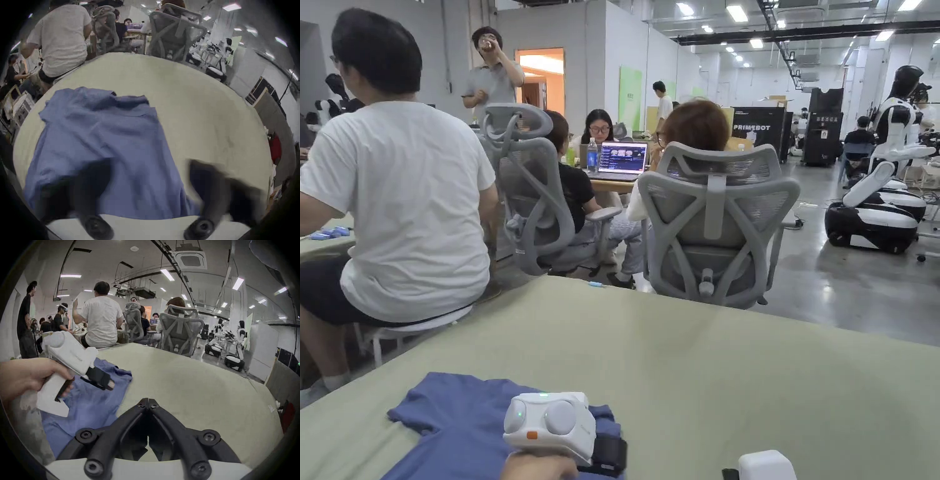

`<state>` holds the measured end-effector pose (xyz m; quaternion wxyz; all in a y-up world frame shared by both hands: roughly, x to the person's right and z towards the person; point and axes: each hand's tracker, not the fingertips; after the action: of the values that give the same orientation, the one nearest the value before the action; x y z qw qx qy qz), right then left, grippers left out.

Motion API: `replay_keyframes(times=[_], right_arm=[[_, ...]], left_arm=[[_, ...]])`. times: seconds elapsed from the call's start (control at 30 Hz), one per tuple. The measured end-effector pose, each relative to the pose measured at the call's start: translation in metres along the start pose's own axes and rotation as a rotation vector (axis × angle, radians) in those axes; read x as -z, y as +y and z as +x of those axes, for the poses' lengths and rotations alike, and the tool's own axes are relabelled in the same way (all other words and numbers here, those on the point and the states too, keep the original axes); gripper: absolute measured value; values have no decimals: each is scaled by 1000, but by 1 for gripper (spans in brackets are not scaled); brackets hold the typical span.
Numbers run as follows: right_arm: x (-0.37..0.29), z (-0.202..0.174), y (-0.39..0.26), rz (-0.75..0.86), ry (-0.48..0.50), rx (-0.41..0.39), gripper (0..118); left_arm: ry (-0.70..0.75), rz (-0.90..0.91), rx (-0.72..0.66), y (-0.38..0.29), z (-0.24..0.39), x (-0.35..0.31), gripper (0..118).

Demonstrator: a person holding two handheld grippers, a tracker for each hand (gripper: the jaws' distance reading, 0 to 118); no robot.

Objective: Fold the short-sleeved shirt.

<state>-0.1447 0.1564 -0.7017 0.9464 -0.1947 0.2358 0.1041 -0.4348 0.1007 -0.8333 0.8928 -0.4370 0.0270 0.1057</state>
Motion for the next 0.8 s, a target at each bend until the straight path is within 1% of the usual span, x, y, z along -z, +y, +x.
replay_keyframes(times=[0.03,0.07,0.1,0.13,0.17,0.2,0.23,0.27,0.3,0.33,0.37,0.4,0.43,0.47,0.53,0.6,0.63,0.73,0.8], right_arm=[[2,5,-2,-1,-3,5,0],[6,11,-4,-3,-5,13,0],[10,16,-7,-6,-9,20,0],[12,20,-10,-9,-14,25,0],[13,24,-14,-13,-17,30,0],[14,28,-17,-21,-19,37,0],[15,34,-22,-31,-21,39,0],[14,38,-25,-35,-22,37,0],[13,43,-29,-39,-25,36,0],[11,49,-32,-44,-33,39,0],[7,56,-34,-47,-45,51,0],[2,63,-36,-50,-54,71,0],[-6,71,-37,-43,-59,101,0],[-16,80,-38,-35,-71,123,0],[-39,99,-40,-23,-101,134,0],[-65,120,-41,-16,-145,144,0],[-80,133,-42,-9,-180,155,0],[-127,170,-44,12,-262,184,0],[-162,193,-46,23,-329,183,0]], left_arm=[[-13,-8,-20,0,0,9,117],[-7,-1,-19,3,2,23,105],[-6,-33,-30,0,4,36,99],[2,-88,-17,-5,6,49,97],[4,-144,9,-11,7,61,89],[23,-187,51,-19,9,70,73],[113,-150,132,-26,8,73,65],[66,-101,149,-23,7,66,61],[72,-115,59,-18,5,60,31],[105,-90,45,-14,4,54,4],[151,-46,83,-14,4,45,3],[112,-64,77,-14,5,41,3],[103,-62,75,-13,11,36,3],[112,-28,81,-11,21,26,3],[93,51,112,-3,52,6,3],[28,75,180,3,100,-16,3],[-8,92,239,3,131,-29,3],[-207,172,271,-1,224,-64,3],[-320,212,336,-10,299,-85,3]])
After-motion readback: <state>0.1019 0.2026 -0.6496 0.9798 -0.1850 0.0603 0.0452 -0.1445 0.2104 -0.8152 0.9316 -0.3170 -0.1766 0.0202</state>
